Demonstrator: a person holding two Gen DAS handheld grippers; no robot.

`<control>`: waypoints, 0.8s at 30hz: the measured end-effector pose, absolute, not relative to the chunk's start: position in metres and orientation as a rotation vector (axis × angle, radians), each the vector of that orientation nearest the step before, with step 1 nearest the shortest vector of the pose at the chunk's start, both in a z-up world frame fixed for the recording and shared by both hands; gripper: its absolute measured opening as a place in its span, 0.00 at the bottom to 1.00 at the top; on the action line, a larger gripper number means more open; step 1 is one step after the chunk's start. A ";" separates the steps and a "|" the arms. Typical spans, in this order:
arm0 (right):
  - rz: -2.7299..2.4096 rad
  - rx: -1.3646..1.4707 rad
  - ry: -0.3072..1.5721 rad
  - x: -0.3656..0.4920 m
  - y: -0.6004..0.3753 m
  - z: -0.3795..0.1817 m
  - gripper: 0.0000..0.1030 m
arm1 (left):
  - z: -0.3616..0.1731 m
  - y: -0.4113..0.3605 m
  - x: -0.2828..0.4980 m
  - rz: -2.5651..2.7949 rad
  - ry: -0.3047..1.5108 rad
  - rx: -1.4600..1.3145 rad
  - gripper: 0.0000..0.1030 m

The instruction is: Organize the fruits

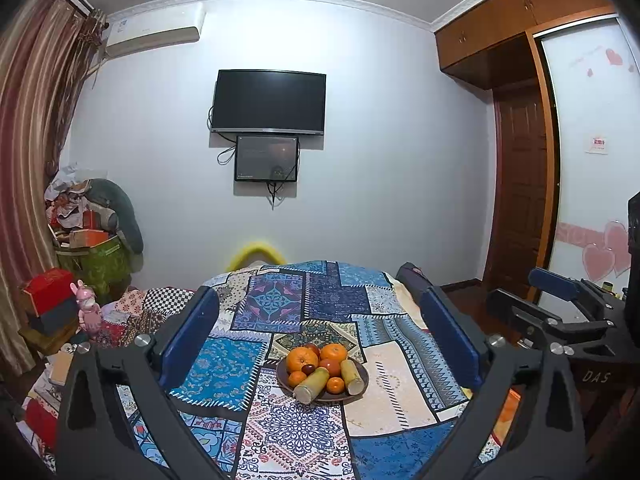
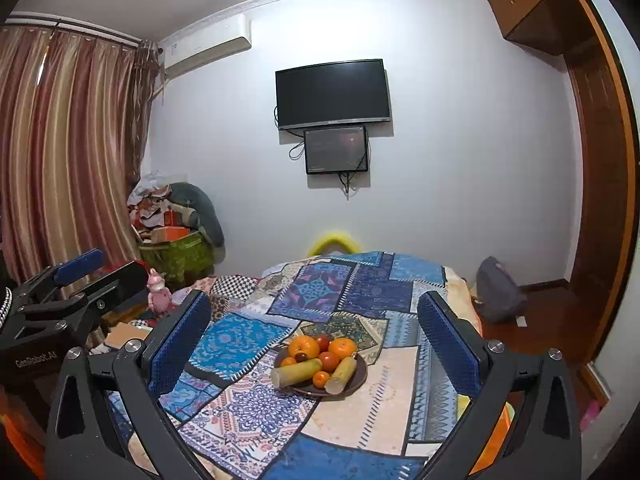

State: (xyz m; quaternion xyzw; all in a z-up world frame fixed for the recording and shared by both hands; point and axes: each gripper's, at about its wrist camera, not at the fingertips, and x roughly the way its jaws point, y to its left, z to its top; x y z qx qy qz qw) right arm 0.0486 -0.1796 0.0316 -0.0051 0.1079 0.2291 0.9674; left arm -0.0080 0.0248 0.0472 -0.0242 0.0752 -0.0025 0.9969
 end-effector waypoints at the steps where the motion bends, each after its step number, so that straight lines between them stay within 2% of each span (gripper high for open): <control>1: 0.464 -0.011 0.217 0.045 -0.180 0.031 1.00 | 0.047 0.025 -0.008 -0.004 0.151 -0.047 0.99; 24: 0.445 -0.001 0.194 0.041 -0.186 0.035 1.00 | 0.047 0.024 -0.006 -0.008 0.153 -0.044 1.00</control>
